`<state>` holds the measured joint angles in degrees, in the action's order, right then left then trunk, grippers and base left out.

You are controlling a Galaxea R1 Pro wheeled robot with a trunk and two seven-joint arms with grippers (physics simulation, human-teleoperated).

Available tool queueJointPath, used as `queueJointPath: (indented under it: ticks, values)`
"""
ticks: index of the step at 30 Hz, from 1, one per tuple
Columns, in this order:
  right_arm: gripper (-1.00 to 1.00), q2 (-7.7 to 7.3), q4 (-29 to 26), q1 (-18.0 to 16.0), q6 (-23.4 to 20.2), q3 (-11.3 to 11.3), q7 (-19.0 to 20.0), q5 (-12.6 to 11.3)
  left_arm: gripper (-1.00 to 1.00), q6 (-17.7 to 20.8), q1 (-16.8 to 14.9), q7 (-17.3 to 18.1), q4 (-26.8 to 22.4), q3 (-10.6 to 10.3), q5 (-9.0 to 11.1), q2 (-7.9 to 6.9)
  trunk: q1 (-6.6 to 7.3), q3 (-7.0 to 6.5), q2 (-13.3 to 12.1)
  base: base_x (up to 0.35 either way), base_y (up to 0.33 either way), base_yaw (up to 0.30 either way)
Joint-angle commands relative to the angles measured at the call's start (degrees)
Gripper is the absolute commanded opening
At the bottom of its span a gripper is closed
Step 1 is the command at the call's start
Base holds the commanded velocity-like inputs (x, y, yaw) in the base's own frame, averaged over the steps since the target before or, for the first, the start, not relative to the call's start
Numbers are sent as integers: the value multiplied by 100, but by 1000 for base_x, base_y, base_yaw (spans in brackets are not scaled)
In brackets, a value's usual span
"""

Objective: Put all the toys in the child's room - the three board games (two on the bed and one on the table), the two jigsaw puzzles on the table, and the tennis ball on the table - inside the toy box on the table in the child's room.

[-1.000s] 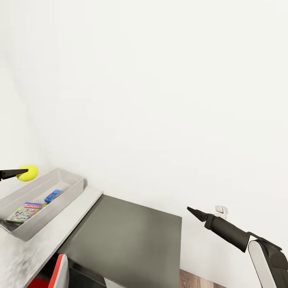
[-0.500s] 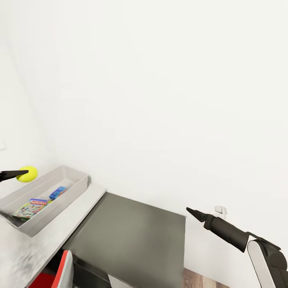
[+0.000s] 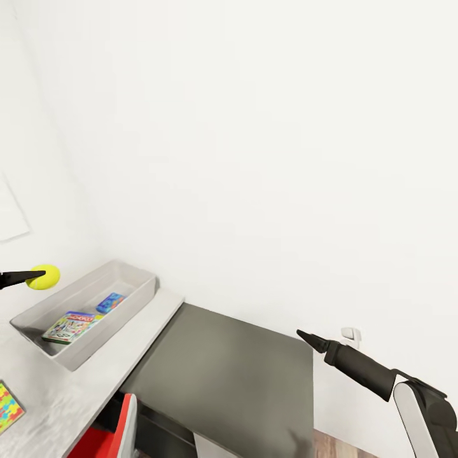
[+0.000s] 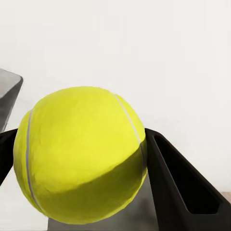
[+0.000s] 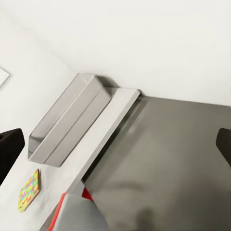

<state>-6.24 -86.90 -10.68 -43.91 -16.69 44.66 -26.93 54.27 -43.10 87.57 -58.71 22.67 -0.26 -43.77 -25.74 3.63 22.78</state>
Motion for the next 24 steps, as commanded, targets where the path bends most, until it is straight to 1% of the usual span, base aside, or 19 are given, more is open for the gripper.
queueJointPath:
  ticks: [1, 4, 11, 19, 24]
  values:
    - [100, 0, -2, -5, -32, -7, 10, -11, -100, 30, -6, 23, 1, 1, -4, -1, -4, 14, 13, 5, 92, 2]
    - [100, 0, -2, -8, -31, -8, 13, -8, -100, 32, -6, 23, 1, 1, -3, -1, -4, 14, 13, 46, 70, 1]
    - [100, -1, -2, -9, -30, -29, 18, -7, -100, 38, -6, 25, -8, 1, 0, -2, -4, 14, 13, 144, 103, 0]
    - [100, -4, -2, -9, -42, -50, 41, -25, -100, 39, -6, 31, -8, 0, 0, -2, -4, 14, 13, 19, 76, 0]
    - [100, -7, -2, -11, -53, -60, 43, -27, -100, 42, -6, 32, -8, 1, 1, -1, -4, 14, 13, 1, 17, 0]
